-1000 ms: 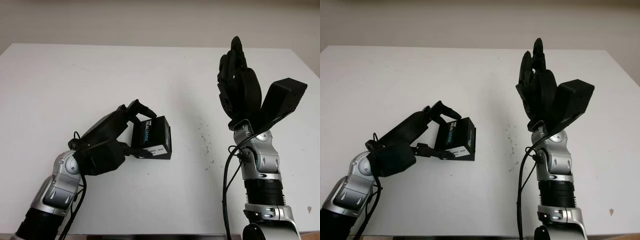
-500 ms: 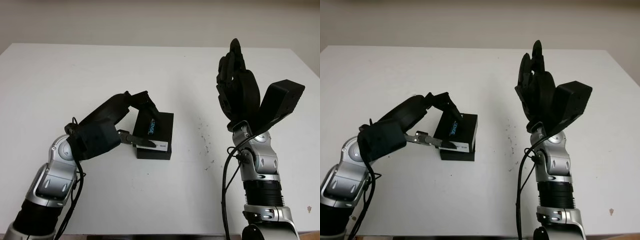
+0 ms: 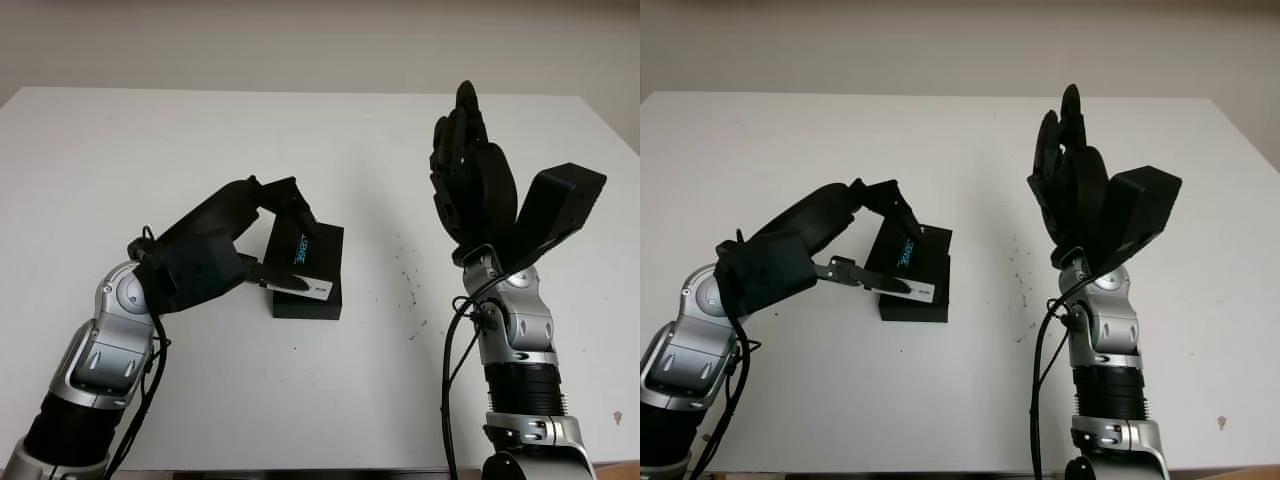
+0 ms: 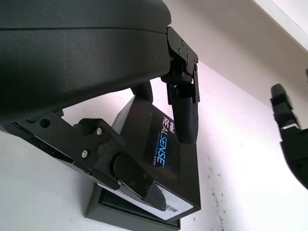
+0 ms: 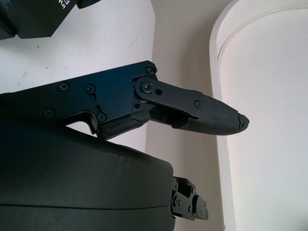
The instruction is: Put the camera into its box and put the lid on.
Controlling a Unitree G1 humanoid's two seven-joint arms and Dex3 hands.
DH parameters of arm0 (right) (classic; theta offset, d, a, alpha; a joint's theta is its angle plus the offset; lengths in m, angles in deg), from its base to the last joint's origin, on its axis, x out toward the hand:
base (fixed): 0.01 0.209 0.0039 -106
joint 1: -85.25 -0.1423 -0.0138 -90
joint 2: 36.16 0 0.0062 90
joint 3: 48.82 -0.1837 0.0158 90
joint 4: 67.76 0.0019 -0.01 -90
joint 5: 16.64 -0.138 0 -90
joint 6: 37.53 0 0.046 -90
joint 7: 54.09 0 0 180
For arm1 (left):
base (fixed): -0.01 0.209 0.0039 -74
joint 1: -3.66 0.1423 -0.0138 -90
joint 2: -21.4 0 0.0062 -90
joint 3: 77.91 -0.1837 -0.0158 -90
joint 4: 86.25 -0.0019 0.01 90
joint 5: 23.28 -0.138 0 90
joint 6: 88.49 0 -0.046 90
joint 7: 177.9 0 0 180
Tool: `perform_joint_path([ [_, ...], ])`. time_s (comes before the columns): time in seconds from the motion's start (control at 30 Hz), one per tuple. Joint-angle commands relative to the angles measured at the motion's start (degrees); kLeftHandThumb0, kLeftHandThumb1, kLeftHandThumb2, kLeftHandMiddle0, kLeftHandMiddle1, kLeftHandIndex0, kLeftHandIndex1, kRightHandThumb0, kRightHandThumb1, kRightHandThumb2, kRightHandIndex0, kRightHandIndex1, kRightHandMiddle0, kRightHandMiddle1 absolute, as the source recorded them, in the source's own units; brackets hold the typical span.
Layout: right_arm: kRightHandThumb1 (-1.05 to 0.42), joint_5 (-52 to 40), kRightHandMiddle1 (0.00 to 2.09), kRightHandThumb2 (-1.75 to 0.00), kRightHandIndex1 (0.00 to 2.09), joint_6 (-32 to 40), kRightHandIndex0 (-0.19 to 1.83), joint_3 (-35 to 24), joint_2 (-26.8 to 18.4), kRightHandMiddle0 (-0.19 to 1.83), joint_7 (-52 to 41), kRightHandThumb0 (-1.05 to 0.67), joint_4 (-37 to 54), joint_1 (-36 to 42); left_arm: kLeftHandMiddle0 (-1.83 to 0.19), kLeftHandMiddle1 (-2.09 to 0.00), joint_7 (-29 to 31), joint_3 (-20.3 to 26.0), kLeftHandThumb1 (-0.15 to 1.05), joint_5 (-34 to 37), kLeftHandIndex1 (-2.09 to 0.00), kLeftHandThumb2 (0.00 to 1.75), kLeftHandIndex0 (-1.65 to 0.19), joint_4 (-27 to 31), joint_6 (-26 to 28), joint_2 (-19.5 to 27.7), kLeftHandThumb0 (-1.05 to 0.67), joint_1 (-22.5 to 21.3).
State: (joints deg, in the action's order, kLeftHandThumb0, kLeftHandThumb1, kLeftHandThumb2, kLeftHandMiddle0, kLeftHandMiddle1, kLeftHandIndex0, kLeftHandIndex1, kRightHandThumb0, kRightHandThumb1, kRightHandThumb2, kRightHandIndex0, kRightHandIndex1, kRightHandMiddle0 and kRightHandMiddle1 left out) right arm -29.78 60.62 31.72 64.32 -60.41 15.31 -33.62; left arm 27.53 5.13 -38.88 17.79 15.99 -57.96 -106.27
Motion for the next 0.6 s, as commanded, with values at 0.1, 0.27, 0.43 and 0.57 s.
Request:
perform_joint_path([
  [0.1,-1.05,-0.1,0.0,-0.66,0.0,-0.3,-0.19,0.0,-0.2,-0.19,0.0,-0.74,1.2,0.2,-0.39,-1.54,-0.8,-0.7,0.98,-1.1,-1.5,0.06,-0.25,2.3,1.1,-0.3,-0.09,0.9],
  [0.27,-1.05,-0.2,0.0,-0.65,0.0,-0.3,-0.19,-0.2,-0.1,-0.19,0.1,-0.75,0.9,0.0,-0.41,-1.57,-1.9,-0.9,0.97,-1.6,-1.51,0.05,-0.25,3.4,2.2,-1.2,-0.09,2.1],
  [0.43,-1.05,-0.1,0.0,-0.65,0.0,-0.6,-0.19,-0.2,0.0,-0.19,0.1,-0.75,0.7,0.1,-0.4,-1.57,-3.0,-0.5,0.97,-1.2,-1.49,0.05,-0.25,4.4,3.2,-2.6,-0.11,3.2],
  [0.57,-1.05,0.2,0.0,-0.65,0.0,-0.6,-0.19,0.1,-0.1,-0.19,0.2,-0.74,1.0,0.2,-0.4,-1.59,-3.6,-0.4,0.97,-0.6,-1.5,0.05,-0.25,4.6,2.9,-3.3,-0.12,3.8],
])
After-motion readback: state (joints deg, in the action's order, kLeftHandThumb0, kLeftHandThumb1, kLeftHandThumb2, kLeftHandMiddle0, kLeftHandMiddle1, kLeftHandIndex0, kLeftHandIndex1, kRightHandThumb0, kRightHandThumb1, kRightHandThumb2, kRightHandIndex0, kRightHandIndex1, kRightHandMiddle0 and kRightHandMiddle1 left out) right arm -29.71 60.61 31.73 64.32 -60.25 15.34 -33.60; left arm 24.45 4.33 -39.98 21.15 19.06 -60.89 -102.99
